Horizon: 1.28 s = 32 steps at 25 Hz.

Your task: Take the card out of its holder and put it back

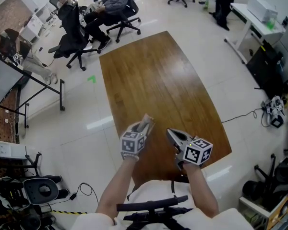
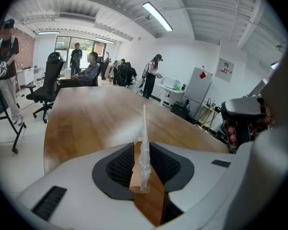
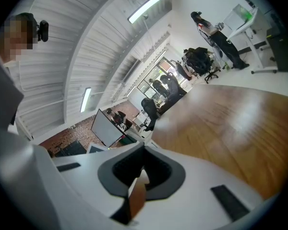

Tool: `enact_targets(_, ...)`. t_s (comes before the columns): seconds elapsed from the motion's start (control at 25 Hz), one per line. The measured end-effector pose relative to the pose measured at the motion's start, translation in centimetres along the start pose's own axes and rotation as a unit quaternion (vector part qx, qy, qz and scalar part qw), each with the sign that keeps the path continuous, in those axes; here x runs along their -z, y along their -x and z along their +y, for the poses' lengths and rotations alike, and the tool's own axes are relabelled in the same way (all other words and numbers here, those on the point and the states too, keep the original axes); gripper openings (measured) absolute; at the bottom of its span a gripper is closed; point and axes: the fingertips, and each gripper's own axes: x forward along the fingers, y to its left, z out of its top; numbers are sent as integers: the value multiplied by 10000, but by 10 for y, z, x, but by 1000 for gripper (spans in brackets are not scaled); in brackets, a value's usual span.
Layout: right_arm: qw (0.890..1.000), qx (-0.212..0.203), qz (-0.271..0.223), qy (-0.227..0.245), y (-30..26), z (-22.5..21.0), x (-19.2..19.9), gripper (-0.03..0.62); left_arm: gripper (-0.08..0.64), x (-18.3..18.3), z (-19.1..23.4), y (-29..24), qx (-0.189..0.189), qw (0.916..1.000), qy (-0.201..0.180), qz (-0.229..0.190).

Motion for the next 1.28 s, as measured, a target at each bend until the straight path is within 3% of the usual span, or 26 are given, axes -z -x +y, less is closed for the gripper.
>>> enact_targets(0.56, 9999, 107, 79, 43, -4, -5, 3, 3, 21, 3, 0, -4, 35, 9999, -141, 58)
enact_targets(1.28, 9999, 109, 117, -30, -6, -7, 3, 3, 15, -9, -1, 1, 4, 9997, -244, 34)
